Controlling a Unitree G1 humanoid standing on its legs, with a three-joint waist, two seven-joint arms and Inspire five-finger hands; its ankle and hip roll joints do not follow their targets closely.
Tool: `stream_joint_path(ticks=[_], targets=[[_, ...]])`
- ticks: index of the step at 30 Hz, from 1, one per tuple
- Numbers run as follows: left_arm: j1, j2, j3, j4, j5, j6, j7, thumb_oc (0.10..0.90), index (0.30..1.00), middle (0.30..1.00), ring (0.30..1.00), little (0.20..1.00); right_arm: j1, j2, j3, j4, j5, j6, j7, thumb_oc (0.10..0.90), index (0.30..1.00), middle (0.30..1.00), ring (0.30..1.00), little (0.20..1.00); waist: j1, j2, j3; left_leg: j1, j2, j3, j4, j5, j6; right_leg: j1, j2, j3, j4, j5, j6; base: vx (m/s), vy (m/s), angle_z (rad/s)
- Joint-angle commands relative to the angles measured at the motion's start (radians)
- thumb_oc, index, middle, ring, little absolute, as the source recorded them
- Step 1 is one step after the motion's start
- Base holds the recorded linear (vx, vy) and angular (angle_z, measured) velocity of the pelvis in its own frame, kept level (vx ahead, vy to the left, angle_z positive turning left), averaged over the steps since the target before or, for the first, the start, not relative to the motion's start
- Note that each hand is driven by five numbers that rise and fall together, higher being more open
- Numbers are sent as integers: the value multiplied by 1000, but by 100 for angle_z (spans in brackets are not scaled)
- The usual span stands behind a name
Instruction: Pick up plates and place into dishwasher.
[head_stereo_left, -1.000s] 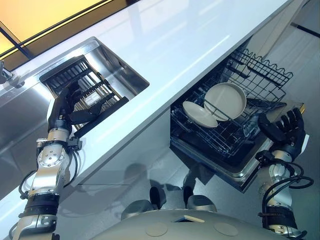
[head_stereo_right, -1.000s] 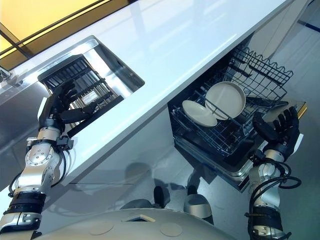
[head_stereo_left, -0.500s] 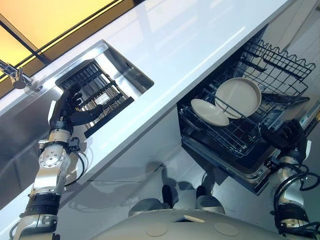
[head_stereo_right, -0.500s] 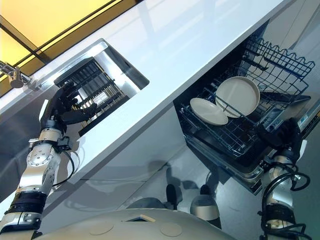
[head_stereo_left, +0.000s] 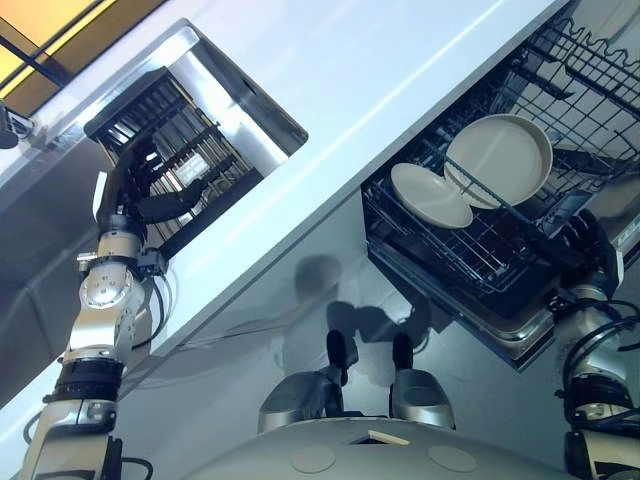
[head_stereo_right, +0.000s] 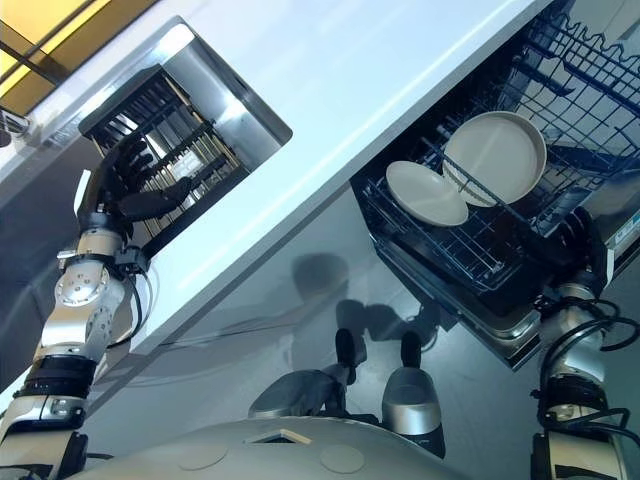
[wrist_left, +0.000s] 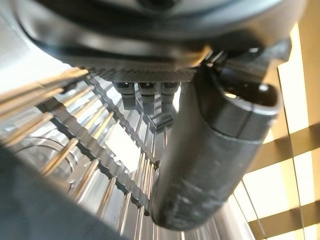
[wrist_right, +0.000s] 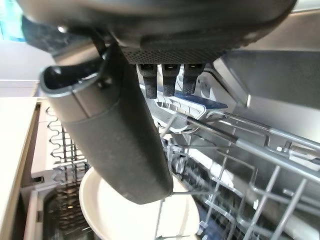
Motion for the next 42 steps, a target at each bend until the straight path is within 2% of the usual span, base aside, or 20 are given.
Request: stream_joint_path(ticks=[1, 6, 8, 11, 15, 21, 23, 26, 28, 30, 31, 32, 35, 36, 42], targets=[[-123, 84, 19, -5, -16, -98, 17, 800, 900, 900, 900, 900, -171, 12, 103, -56, 184, 89, 317, 800, 900, 900, 900, 900, 69, -2, 7, -54, -29, -1, 90, -88, -29, -176, -12, 4, 275, -142, 21, 47, -49, 1], [-153, 89, -9, 12, -18, -94, 22, 800, 900, 900, 900, 900, -237, 50, 167, -119, 386, 146, 433, 800, 900, 900, 900, 900, 88, -13, 6, -54, -30, -16, 95, -88, -29, -159, -15, -13, 258, -136, 18, 38, -14, 3], [-156, 86, -14, 11, -16, -90, 27, 800, 900, 900, 900, 900, -265, 73, 195, -170, 457, 149, 471, 800, 900, 900, 900, 900, 96, -17, 2, -51, -31, -20, 93, -89, -29, -148, -16, -21, 244, -132, 18, 66, 5, 5], [-162, 72, -30, 21, -14, -86, 37, 800, 900, 900, 900, 900, -355, 154, 266, -308, 574, 140, 475, 800, 900, 900, 900, 900, 116, -23, -13, -39, -35, -29, 95, -97, -24, -121, -19, -35, 217, -127, 16, 86, 31, -1], [-186, 46, -60, 52, -13, -72, 51, 800, 900, 900, 900, 900, -481, 275, 359, -479, 585, 99, 407, 800, 900, 900, 900, 900, 140, -25, -40, -34, -44, -38, 112, -106, -17, -102, -23, -40, 200, -121, 11, 102, 67, -2], [-191, 37, -83, 94, -21, -66, 38, 800, 900, 900, 900, 900, -622, 348, 472, -592, 551, 58, 330, 800, 900, 900, 900, 900, 180, -40, -78, -28, -60, -48, 143, -125, -10, -70, -25, -45, 164, -104, 9, 113, 47, 8], [-187, 32, -93, 112, -22, -66, 26, 800, 900, 900, 900, 900, -674, 356, 507, -581, 512, 47, 307, 800, 900, 900, 900, 900, 196, -47, -96, -22, -68, -52, 151, -131, -8, -57, -25, -49, 153, -99, 9, 149, 56, -4], [-179, 27, -96, 121, -20, -65, 3, 800, 900, 900, 900, 900, -701, 349, 524, -566, 401, 11, 202, 800, 900, 900, 900, 900, 211, -58, -116, -15, -74, -57, 152, -137, -2, -48, -25, -50, 153, -99, 9, 99, 38, -11], [-172, 24, -96, 110, -17, -56, -4, 800, 900, 900, 900, 900, -695, 336, 518, -537, 293, -13, 134, 800, 900, 900, 900, 900, 215, -64, -126, -9, -76, -61, 149, -138, 1, -46, -24, -50, 158, -99, 11, 82, 28, -5], [-164, 20, -94, 99, -11, -48, -5, 800, 900, 900, 900, 900, -684, 321, 506, -515, 246, -22, 111, 800, 900, 900, 900, 900, 215, -66, -131, -3, -77, -63, 145, -139, 3, -44, -24, -49, 162, -101, 11, 72, 27, 5], [-153, 12, -90, 86, -6, -41, -10, 800, 900, 900, 900, 900, -658, 302, 485, -483, 152, -32, 62, 800, 900, 900, 900, 900, 212, -69, -138, 6, -79, -64, 139, -139, 6, -41, -24, -47, 164, -99, 14, 61, 28, 8], [-149, 11, -89, 82, -4, -39, -9, 800, 900, 900, 900, 900, -652, 298, 481, -478, 138, -32, 56, 800, 900, 900, 900, 900, 211, -70, -139, 8, -79, -64, 137, -139, 6, -40, -23, -46, 164, -99, 15, 74, 38, 12], [-122, -10, -83, 51, 14, -30, 0, 800, 900, 900, 900, 900, -599, 246, 451, -425, -18, -5, 15, 800, 900, 900, 900, 900, 200, -73, -145, 25, -80, -63, 122, -138, 10, -37, -22, -37, 168, -96, 20, 52, 37, 13], [-109, -19, -79, 44, 22, -33, 0, 800, 900, 900, 900, 900, -573, 225, 437, -410, -67, 25, 1, 800, 900, 900, 900, 900, 196, -74, -147, 31, -80, -61, 115, -137, 10, -37, -22, -35, 168, -94, 23, 50, 46, 11], [-33, -53, -41, -4, 41, -47, 15, 800, 900, 900, 900, 900, -383, 85, 360, -355, -346, 103, -12, 800, 900, 900, 900, 900, 155, -85, -152, 63, -73, -37, 67, -129, 7, -30, -18, -19, 145, -77, 44, 2, 44, 7]])
